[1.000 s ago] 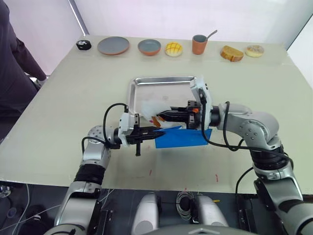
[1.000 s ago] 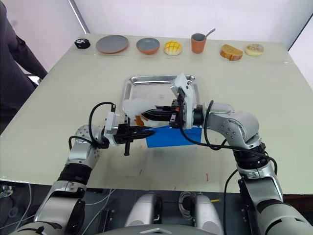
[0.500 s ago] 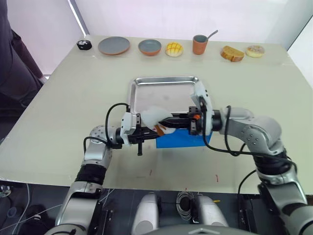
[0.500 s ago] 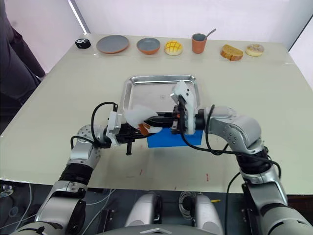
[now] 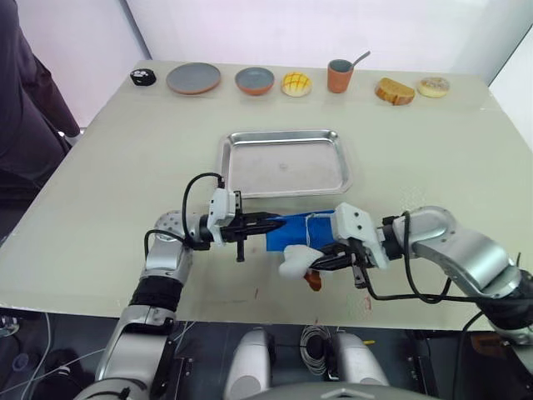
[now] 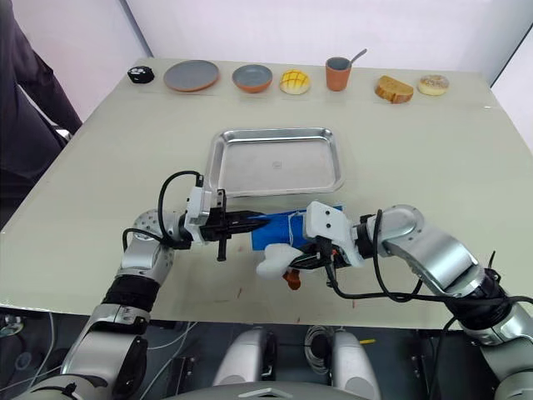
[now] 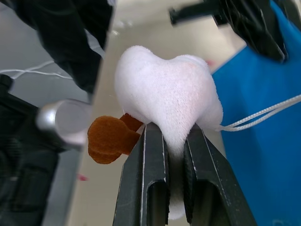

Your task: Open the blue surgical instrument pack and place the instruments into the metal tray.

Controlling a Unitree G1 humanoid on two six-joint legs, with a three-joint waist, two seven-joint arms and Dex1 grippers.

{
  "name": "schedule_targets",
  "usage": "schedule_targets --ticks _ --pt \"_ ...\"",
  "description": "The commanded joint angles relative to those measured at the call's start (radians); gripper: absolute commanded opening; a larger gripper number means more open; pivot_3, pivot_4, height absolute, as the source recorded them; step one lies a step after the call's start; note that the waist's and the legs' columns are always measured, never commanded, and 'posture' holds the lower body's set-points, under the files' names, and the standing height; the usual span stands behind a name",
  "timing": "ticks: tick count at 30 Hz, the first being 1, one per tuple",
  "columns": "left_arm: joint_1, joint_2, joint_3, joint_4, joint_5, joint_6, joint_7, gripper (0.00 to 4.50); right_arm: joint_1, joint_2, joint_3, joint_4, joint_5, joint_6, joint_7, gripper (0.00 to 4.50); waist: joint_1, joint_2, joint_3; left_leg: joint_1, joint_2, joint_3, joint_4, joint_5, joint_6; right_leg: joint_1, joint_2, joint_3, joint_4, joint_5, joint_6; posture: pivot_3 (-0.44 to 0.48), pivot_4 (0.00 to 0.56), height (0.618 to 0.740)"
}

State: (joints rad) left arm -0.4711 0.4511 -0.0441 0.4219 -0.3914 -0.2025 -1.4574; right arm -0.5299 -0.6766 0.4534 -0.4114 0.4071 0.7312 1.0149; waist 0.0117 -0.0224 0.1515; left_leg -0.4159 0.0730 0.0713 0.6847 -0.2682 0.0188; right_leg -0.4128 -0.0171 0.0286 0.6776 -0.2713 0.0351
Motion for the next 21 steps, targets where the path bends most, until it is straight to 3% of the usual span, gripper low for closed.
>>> schedule_targets --ticks 1,2,4,5,8,13,16,19,21 --pt "-0.006 -0.002 -0.015 0.010 0.019 -0.010 -0.008 0.00 -0.012 0.015 0.013 0.013 -0.036 -0.036 0.011 0.12 0.001 0.000 0.000 0.000 0.000 0.000 0.000 0.000 0.000 0.000 0.000 0.000 0.000 0.000 0.000 0.000 0.150 0.740" --pt "-0.005 -0.002 -0.015 0.009 0.020 -0.011 -0.009 0.00 -0.007 0.024 0.005 0.015 -0.024 -0.030 0.016 0.87 0.002 0.000 0.000 0.000 0.000 0.000 0.000 0.000 0.000 0.000 0.000 0.000 0.000 0.000 0.000 0.000 0.150 0.740" --pt "-0.002 0.000 -0.014 0.005 0.019 -0.013 -0.012 0.00 0.003 0.023 -0.006 0.000 -0.017 -0.043 0.034 1.56 0.002 0.000 0.000 0.000 0.000 0.000 0.000 0.000 0.000 0.000 0.000 0.000 0.000 0.000 0.000 0.000 0.150 0.740" --pt "0.001 0.002 -0.013 0.001 0.019 -0.019 -0.016 0.00 0.011 0.005 -0.013 -0.027 -0.009 -0.042 0.050 2.32 0.001 0.000 0.000 0.000 0.000 0.000 0.000 0.000 0.000 0.000 0.000 0.000 0.000 0.000 0.000 0.000 0.150 0.740" --pt "0.006 0.005 -0.011 -0.003 0.016 -0.029 -0.024 0.00 0.036 -0.038 -0.050 -0.077 0.026 -0.020 0.082 3.44 0.002 0.000 0.000 0.000 0.000 0.000 0.000 0.000 0.000 0.000 0.000 0.000 0.000 0.000 0.000 0.000 0.150 0.740" --pt "0.004 0.007 -0.014 -0.013 0.015 -0.029 -0.028 0.00 0.138 -0.080 -0.223 -0.106 0.128 -0.026 0.081 3.44 0.002 0.000 0.000 0.000 0.000 0.000 0.000 0.000 0.000 0.000 0.000 0.000 0.000 0.000 0.000 0.000 0.150 0.740" --pt "0.007 0.003 -0.013 -0.037 0.010 -0.022 -0.017 0.00 0.188 -0.084 -0.390 -0.119 0.244 0.013 0.053 3.44 0.000 0.000 0.000 0.000 0.000 0.000 0.000 0.000 0.000 0.000 0.000 0.000 0.000 0.000 0.000 0.000 0.150 0.740" --pt "0.015 0.003 -0.009 -0.061 0.004 -0.015 -0.008 0.00 0.269 -0.139 -0.574 -0.105 0.335 0.054 0.056 4.27 0.006 0.000 0.000 -0.001 0.000 -0.001 0.000 0.000 0.000 0.000 0.000 0.000 0.000 0.000 0.000 0.000 0.150 0.740" --pt "0.018 0.004 -0.007 -0.071 0.001 -0.011 -0.006 0.00 0.318 -0.164 -0.625 -0.095 0.330 0.032 0.063 4.42 0.006 0.000 0.000 -0.001 0.000 -0.001 0.000 0.000 0.000 0.001 -0.001 0.000 -0.002 0.000 0.000 0.000 0.150 0.740"
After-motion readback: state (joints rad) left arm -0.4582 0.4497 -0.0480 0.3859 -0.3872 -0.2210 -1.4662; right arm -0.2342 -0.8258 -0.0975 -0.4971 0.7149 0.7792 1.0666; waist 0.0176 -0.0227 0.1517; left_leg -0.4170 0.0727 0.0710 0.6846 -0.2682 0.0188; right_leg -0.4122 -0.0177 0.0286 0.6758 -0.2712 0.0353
